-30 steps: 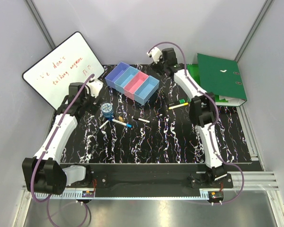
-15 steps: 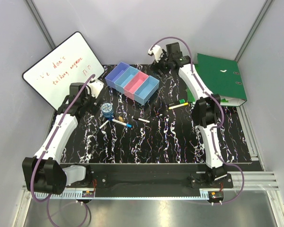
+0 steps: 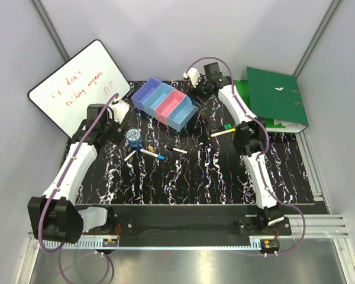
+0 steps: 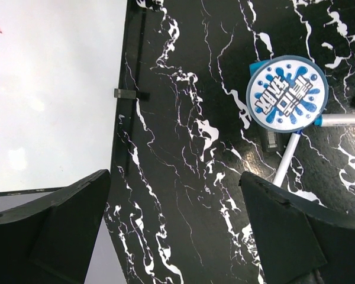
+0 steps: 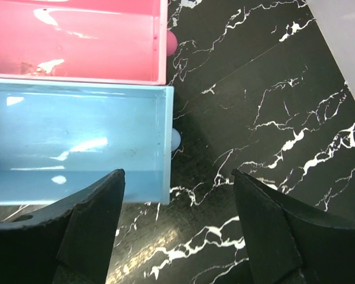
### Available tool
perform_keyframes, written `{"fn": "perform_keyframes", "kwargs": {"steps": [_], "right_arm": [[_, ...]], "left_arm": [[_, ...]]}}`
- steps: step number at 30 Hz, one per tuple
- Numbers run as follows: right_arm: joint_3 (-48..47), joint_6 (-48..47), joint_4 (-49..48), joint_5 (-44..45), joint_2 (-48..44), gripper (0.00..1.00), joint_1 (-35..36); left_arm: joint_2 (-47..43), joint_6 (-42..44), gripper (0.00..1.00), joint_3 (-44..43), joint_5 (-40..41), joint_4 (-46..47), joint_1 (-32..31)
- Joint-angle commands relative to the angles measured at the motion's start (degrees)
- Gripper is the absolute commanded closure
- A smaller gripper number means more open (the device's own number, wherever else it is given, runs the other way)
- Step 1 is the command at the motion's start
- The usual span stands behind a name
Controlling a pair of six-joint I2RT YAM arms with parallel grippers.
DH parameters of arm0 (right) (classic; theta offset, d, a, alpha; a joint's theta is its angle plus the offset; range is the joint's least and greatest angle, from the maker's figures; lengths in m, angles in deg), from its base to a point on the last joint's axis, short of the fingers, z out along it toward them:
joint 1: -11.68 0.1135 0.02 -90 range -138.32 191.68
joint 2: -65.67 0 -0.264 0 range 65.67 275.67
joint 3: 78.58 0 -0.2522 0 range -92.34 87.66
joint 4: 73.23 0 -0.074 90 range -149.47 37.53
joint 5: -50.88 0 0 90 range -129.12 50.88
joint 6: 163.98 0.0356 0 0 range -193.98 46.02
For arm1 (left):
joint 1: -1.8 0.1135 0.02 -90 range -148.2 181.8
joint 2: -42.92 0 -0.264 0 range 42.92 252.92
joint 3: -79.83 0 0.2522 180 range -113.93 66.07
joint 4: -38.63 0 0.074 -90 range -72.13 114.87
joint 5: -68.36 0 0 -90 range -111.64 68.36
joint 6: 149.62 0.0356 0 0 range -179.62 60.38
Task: Sort the stationery into containers
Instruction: Move the storage box to the center of the board.
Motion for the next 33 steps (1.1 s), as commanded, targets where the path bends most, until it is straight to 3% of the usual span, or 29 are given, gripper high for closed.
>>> {"fn": "perform_keyframes", "kwargs": {"steps": [1, 14, 19, 33], "right_arm": [[-5.3, -0.5, -0.3, -0.8, 2.1, 0.20, -0.5], [-4.5, -0.6, -1.7, -2.4, 4.5, 0.38, -0.5], [-1.0, -0.7, -1.5, -3.4, 3.2, 0.58, -0.4], [6.3, 7.6, 1.7, -5.2, -2.8, 0.94, -0.1]], "left_arm": [[-0.5, -0.9, 0.01, -0.3, 0.5, -0.6, -0.2], [0.0, -1.1, 0.01, -0.5, 1.4, -1.5, -0.2], [0.8, -1.1, 0.01, -0.9, 1.7, -1.5, -0.2], [1.5, -1.9, 0.01, -2.1, 1.6, -1.9, -0.2]]}}
